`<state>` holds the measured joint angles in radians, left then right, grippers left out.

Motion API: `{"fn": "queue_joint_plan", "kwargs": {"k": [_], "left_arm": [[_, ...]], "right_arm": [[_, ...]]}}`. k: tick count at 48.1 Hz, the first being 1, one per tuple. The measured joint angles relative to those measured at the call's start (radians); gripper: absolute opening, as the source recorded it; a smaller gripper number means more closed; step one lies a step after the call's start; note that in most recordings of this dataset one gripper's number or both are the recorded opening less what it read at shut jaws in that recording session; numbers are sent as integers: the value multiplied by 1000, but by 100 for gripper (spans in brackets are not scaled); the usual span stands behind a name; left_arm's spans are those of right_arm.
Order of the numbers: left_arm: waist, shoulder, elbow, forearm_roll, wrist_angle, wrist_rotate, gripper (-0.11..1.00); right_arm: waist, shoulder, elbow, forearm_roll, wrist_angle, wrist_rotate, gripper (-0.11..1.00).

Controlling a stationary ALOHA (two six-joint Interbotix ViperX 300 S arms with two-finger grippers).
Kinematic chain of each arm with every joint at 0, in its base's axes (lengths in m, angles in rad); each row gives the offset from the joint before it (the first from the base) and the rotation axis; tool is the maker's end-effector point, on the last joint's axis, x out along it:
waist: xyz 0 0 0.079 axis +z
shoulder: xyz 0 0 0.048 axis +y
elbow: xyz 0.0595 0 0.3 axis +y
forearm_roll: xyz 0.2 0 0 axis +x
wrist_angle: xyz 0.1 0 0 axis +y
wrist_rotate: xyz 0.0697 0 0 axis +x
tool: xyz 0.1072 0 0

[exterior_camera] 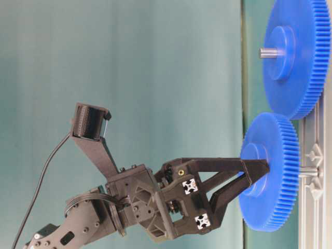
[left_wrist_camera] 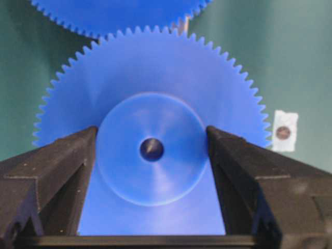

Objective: Insert the small gear onto the shaft.
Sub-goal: 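Align the gear hole with the shaft and push it on, meshing teeth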

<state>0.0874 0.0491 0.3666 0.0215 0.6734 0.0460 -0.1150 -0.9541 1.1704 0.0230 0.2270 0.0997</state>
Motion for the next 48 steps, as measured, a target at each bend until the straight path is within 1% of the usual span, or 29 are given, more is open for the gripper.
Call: {"fn": "queue_joint_plan", "kwargs": {"k": [12, 36, 38, 43, 48], "left_arm": [[9, -15, 17, 0, 49, -2, 72], [11, -20, 20, 0, 51, -2, 72], [11, -20, 20, 0, 51, -5, 73], [11, -20, 18, 0, 55, -6, 83], [11, -23, 12, 0, 55, -9, 84]], "right_arm": [[0, 0, 0, 0, 0, 0, 17], [-2, 0, 0, 0, 0, 0, 17], [0, 0, 0, 0, 0, 0, 17], [-2, 0, 0, 0, 0, 0, 17], [-2, 0, 0, 0, 0, 0, 17]]}}
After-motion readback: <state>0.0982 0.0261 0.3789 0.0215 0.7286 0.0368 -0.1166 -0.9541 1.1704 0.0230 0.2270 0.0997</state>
